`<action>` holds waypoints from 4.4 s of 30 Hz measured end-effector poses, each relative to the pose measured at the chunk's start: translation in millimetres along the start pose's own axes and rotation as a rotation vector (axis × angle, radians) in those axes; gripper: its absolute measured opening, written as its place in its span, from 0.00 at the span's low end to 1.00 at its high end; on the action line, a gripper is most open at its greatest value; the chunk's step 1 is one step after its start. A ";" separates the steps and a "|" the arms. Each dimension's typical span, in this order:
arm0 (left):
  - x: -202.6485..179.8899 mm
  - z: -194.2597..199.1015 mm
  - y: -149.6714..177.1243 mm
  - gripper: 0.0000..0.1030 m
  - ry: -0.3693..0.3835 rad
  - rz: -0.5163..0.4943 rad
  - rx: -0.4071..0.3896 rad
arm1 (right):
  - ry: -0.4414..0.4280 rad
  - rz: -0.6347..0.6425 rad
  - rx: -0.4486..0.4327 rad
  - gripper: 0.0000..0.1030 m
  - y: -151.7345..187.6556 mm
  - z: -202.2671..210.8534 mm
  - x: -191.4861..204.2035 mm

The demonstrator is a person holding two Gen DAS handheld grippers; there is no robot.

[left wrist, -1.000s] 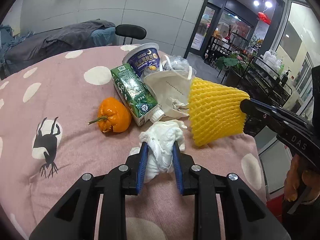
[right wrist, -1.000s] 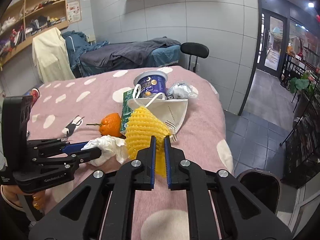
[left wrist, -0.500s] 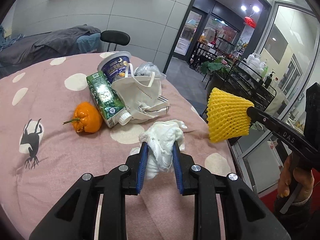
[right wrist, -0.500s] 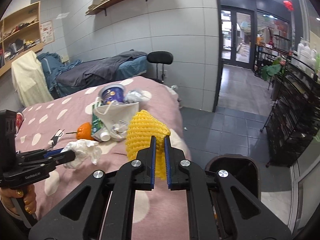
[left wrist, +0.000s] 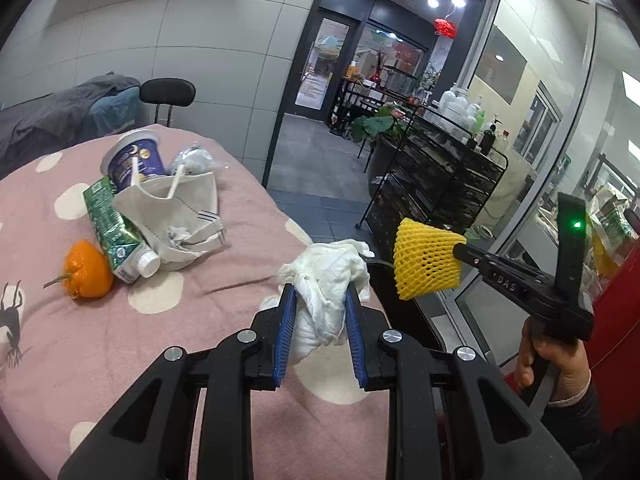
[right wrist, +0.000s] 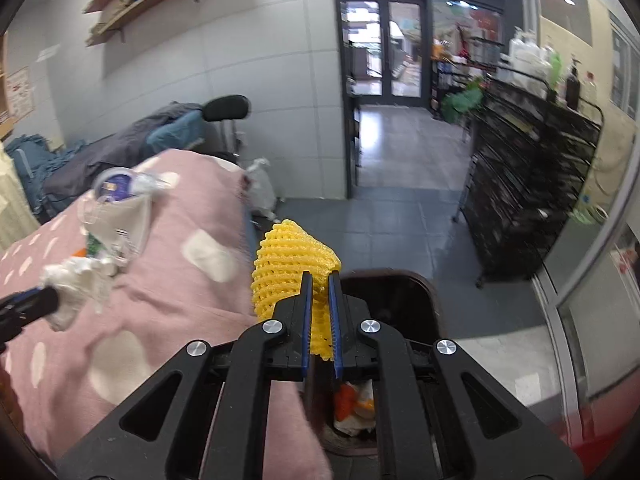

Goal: Collect trash
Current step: 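Carry the yellow mesh net into the bin and open the right tool while the left tool carries the tissue, then lower the white tissue into the bin and open the left tool, then move both tools back over the table of trash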

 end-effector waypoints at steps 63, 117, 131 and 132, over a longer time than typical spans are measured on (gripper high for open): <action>-135.8 -141.9 63.7 0.57 0.070 -0.298 0.230 | 0.186 -0.347 0.222 0.77 128.1 -45.5 -127.0; 93.9 76.6 -9.3 0.94 -0.371 0.008 -0.255 | -0.250 0.106 -0.057 0.93 -23.6 -0.7 143.3; 170.4 102.7 -8.7 0.93 -0.440 0.126 -0.229 | -0.364 0.238 -0.001 0.93 -33.2 -12.7 216.0; 174.1 102.5 -9.1 0.92 -0.447 0.133 -0.221 | -0.367 0.253 0.005 0.93 -34.0 -15.2 220.6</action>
Point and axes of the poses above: each gripper's, at about its wrist camera, not at the fingertips, and z roughly against the way its jaws point, x to its left, y to its underside, the point moved 9 cm from there along -z, roughly the way its jaws point, and after that the axes turned 10 degrees about z, right-handed, at the moved point
